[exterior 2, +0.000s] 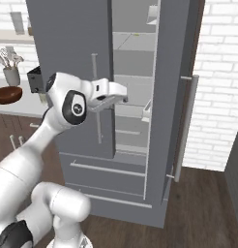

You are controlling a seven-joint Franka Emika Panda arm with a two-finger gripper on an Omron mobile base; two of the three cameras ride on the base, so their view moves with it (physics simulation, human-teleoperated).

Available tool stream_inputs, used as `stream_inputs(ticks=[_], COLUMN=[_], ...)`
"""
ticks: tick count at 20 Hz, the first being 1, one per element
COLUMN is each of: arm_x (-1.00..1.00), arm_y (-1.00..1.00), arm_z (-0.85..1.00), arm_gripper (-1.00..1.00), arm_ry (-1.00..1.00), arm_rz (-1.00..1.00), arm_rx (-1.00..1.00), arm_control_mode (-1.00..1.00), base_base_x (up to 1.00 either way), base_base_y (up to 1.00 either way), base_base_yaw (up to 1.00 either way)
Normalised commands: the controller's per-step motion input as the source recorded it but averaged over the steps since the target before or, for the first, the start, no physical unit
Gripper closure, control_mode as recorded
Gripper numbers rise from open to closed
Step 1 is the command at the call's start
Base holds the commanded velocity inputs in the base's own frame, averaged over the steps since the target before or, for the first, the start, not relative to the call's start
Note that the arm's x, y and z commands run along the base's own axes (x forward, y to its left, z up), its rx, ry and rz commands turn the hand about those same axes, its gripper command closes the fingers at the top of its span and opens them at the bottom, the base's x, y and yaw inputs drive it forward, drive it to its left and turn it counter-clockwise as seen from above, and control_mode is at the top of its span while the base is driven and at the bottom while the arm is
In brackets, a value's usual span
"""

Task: Grab a lemon wedge from the fridge and one ice cube from the ice bowl, and put them in the glass of lemonade.

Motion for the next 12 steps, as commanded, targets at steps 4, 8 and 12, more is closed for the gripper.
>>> stream_inputs(ticks=[4, 8, 12], arm_x=[0.95, 0.46, -0.09], arm_y=[-0.02, -0.31, -0.24], arm_z=[0.01, 0.00, 0.00], arm_gripper=[-1.00, -1.00, -1.00], arm_ry=[0.36, 0.20, 0.04], arm_rz=[-0.05, -0.03, 0.00], arm_rx=[-0.37, -0.10, 0.00], arm_control_mode=[-1.00, -1.00, -1.00], base_base_x=[0.00, 0.00, 0.00], base_base_y=[0.00, 0.00, 0.00], base_base_yaw=[0.00, 0.00, 0.00])
